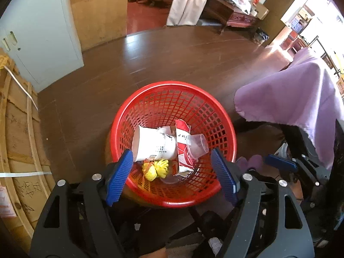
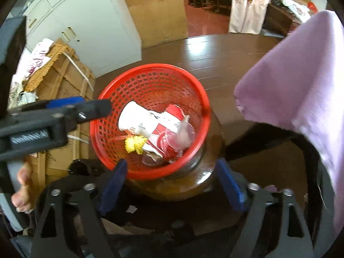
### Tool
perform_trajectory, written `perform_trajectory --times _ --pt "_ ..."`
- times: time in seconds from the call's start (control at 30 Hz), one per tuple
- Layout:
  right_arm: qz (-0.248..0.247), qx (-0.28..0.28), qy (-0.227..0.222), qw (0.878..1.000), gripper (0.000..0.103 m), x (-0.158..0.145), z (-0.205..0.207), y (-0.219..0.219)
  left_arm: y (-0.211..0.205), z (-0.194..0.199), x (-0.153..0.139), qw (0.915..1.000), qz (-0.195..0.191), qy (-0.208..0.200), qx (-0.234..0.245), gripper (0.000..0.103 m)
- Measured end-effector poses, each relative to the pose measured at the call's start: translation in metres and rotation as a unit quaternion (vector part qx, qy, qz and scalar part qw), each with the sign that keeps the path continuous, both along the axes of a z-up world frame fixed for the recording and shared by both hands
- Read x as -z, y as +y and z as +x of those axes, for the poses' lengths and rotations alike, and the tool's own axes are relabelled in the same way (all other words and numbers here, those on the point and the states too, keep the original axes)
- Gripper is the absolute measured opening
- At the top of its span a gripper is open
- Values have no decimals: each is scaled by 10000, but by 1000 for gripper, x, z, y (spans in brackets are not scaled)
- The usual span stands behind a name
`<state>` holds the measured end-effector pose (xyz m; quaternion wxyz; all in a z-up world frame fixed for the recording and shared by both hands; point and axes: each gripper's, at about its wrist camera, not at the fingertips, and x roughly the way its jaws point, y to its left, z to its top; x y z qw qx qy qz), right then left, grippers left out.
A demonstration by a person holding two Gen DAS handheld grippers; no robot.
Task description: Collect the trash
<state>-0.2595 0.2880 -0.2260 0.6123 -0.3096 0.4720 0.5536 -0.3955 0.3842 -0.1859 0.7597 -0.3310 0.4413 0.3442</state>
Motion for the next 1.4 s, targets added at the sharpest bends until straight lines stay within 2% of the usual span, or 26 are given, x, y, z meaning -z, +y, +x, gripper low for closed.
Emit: perform_trajectory --times 0.07,0.27,0.43,0.67,0.97,1.4 --pt "-5 36 -68 10000 87 -4 -1 -9 -9 0 -7 9999 114 52 -37 82" --pt "63 146 -278 9995 89 -15 -7 -25 -31 1 -21 9995 262 185 -36 84" --pt "178 269 -362 9988 89 -24 -11 -35 -43 -2 -26 9989 334 306 -113 90" --pt "263 385 -422 9980 89 -31 -16 -45 -57 -6 -28 9967 460 609 -276 92" --pt "323 465 -459 9973 89 -34 -14 -51 -63 -7 -35 9958 666 551 -295 92" --pt "310 459 -496 9972 89 -34 -14 -51 -63 -4 -32 9954 617 651 -335 92"
